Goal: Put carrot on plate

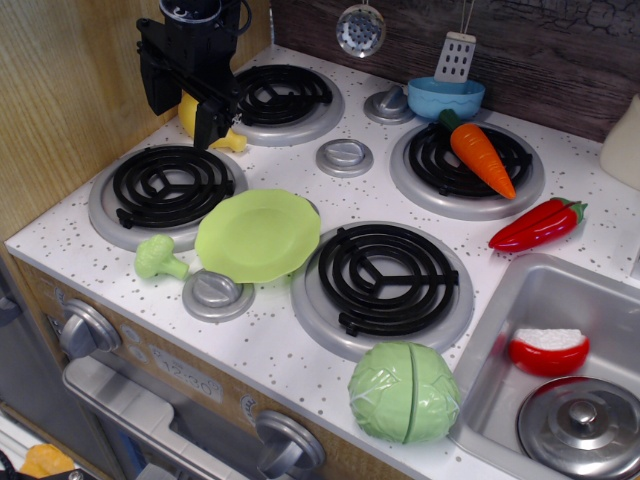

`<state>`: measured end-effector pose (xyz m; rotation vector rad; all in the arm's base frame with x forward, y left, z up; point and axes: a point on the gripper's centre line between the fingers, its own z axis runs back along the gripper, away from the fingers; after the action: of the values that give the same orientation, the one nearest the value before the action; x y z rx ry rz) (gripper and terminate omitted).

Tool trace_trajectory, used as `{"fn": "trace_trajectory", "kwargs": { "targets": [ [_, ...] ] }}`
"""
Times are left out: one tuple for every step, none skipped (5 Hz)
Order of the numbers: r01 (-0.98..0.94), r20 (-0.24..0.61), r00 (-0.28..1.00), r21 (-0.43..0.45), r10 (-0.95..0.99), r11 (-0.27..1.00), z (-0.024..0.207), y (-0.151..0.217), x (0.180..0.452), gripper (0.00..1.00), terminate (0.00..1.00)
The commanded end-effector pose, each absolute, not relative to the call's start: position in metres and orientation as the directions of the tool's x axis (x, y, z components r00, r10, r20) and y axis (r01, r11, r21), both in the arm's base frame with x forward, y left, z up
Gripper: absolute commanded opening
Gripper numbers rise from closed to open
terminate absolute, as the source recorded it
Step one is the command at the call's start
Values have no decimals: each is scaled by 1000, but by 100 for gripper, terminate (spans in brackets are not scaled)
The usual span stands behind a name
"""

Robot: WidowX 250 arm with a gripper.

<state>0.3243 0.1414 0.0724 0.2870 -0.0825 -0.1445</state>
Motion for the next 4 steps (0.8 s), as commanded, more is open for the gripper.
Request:
{"fn": "trace_trajectory", "kwargs": {
  "targets": [
    [130,60,986,288,-154,949,72,141,324,100,0],
    [23,120,991,299,-61,954,88,96,349,100,0],
    [-72,180,983,289,20,955,91,55,370,100,0],
    [-155,274,959,289,73,945,86,21,390,100,0]
  ]
}}
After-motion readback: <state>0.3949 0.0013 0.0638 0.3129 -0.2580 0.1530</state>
